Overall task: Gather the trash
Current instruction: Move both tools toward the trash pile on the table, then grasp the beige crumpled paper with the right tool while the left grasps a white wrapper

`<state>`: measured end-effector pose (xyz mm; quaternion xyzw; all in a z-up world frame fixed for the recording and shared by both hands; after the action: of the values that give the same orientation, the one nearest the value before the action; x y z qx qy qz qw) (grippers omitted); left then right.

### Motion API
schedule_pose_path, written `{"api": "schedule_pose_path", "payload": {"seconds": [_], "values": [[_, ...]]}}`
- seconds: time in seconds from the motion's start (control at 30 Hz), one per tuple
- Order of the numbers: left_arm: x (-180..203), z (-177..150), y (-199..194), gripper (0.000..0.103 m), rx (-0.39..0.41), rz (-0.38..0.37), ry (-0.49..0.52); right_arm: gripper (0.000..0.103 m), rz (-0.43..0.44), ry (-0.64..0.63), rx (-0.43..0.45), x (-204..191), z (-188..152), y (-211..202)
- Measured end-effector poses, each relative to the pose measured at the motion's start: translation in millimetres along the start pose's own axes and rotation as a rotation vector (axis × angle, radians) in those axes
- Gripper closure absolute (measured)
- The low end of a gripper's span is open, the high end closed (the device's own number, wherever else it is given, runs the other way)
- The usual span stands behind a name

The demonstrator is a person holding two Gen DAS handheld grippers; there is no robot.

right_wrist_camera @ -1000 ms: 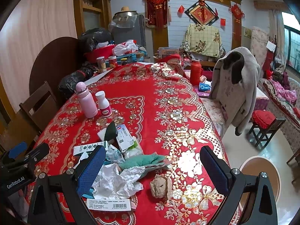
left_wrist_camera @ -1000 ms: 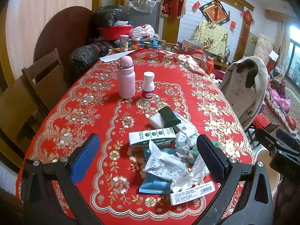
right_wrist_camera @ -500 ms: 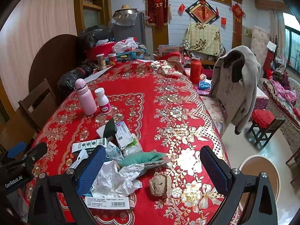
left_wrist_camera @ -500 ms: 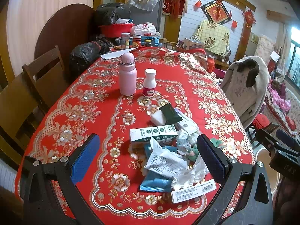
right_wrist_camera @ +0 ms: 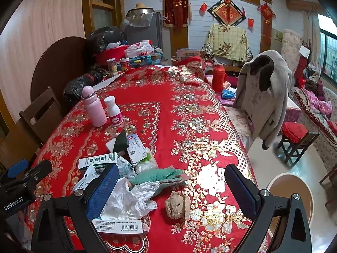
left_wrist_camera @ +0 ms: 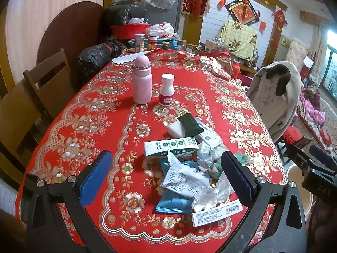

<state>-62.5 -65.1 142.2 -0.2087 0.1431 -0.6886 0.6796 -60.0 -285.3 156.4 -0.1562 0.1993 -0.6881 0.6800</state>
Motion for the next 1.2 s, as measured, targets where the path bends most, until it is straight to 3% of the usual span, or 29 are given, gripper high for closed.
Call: {"api": "schedule_pose_path", "payload": {"seconds": [0.73, 1.2], "values": [[-26, -7, 3, 0.001, -0.03, 0.008, 0.006, 0.003, 0.012, -0.008, -0.052, 3, -6, 11], [-46, -29, 27, 0.001, -0.137, -0.01, -0.004, 0.003, 0.054, 0.027, -0.232, 34, -45, 34]]}}
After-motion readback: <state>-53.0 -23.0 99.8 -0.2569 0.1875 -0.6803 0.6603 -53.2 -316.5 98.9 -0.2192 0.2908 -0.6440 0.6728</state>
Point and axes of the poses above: each gripper's, at about its wrist camera, not at the fingertips, and y roughly the way its jaws point, x to its right, z to its top, the point moved 4 cm from there along y, roughly the way its jaws point, and after that the axes turned 13 degrees about x, right-handed, at the moved point
